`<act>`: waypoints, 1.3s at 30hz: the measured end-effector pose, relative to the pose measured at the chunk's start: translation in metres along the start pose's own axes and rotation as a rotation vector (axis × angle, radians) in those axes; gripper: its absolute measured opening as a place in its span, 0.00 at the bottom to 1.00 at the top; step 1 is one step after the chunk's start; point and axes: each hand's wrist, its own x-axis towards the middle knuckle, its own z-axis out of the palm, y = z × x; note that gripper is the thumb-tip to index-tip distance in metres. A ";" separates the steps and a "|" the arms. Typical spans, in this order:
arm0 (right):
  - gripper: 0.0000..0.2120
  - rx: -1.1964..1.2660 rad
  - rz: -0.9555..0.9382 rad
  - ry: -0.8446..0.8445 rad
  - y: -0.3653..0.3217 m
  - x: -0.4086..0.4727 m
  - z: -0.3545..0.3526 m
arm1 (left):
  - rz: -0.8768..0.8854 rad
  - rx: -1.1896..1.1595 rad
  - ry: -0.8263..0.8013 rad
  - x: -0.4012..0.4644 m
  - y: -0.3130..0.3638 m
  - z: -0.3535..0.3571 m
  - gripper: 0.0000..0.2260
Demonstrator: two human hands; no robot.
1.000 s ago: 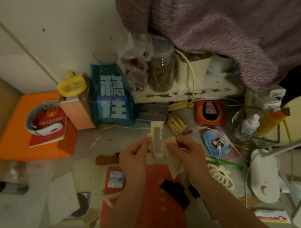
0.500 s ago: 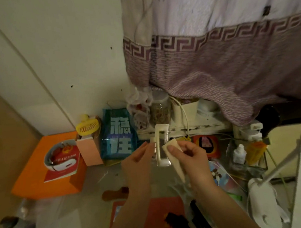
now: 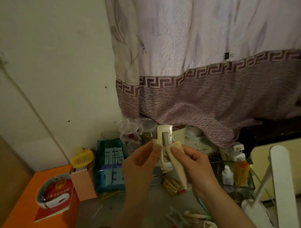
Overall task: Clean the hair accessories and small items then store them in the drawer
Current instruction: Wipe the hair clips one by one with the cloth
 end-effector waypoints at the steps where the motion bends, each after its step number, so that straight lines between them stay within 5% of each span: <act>1: 0.14 0.010 -0.004 0.001 -0.004 0.000 0.000 | 0.025 0.006 -0.023 0.001 0.003 0.001 0.09; 13: 0.13 -0.010 -0.105 0.023 -0.028 -0.005 -0.004 | 0.206 0.091 -0.256 0.013 0.032 0.007 0.12; 29: 0.08 -0.013 -0.247 0.151 -0.064 0.004 -0.006 | 0.374 0.201 -0.308 0.016 0.033 0.005 0.08; 39: 0.07 -0.123 -0.157 -0.077 -0.091 0.014 -0.028 | 0.379 0.389 -0.509 0.025 0.055 -0.011 0.10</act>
